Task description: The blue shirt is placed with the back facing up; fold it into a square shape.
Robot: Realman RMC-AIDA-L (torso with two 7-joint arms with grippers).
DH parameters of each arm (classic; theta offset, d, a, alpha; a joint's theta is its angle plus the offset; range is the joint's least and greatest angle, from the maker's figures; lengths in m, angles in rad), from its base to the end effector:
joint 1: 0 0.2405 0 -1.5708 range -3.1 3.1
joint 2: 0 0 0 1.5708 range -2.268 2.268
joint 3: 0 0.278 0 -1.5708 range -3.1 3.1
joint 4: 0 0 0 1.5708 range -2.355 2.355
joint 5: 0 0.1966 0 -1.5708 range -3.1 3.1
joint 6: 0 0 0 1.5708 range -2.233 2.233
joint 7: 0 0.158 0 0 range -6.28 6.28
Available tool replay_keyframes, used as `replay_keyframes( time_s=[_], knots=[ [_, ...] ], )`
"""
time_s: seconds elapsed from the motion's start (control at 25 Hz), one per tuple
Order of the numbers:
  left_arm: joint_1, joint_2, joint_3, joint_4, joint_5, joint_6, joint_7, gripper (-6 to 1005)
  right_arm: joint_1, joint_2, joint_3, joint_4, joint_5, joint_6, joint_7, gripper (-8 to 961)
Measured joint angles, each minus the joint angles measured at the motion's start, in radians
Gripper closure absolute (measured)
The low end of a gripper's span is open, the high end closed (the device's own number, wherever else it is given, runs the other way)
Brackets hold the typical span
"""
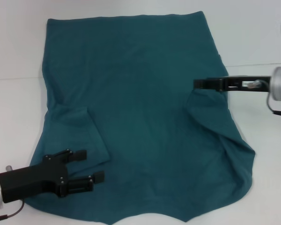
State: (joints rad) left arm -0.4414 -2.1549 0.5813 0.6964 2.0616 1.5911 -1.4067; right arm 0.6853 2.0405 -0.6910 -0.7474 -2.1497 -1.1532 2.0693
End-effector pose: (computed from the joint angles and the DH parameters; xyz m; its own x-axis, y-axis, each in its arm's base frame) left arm -0.2819 0.3026 -0.0381 0.7050 0.4365 0.5589 0.5799 -0.8085 -0.1001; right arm 0.2592 0.4303 0.0171 0.5216 -0.6428 -0.5610 -0.8482 -0.4615 -0.2599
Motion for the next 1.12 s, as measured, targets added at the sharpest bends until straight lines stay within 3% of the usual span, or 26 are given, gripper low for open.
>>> replay_keyframes(
  time_s=[0.36, 0.52, 0.68, 0.88, 1.12],
  knots=[
    [-0.002, 0.000, 0.000, -0.002, 0.000, -0.001, -0.001, 48, -0.098, -0.078, -0.005, 0.020, -0.005, -0.039, 0.180, 162],
    [-0.002, -0.001, 0.000, -0.002, 0.000, -0.001, -0.001, 48, -0.118, -0.102, -0.003, 0.067, -0.009, -0.070, 0.210, 88],
    [-0.001, -0.002, 0.000, -0.002, 0.000, 0.000, -0.002, 48, -0.120, -0.108, -0.004, 0.110, -0.017, -0.067, 0.216, 15],
    [0.000, -0.002, 0.000, -0.002, 0.002, 0.002, -0.001, 48, -0.120, -0.103, -0.008, 0.140, -0.018, -0.034, 0.214, 73],
    [0.004, -0.002, 0.000, -0.002, 0.006, 0.002, 0.001, 49, -0.104, -0.085, -0.009, 0.172, -0.018, 0.037, 0.203, 74]
  ],
)
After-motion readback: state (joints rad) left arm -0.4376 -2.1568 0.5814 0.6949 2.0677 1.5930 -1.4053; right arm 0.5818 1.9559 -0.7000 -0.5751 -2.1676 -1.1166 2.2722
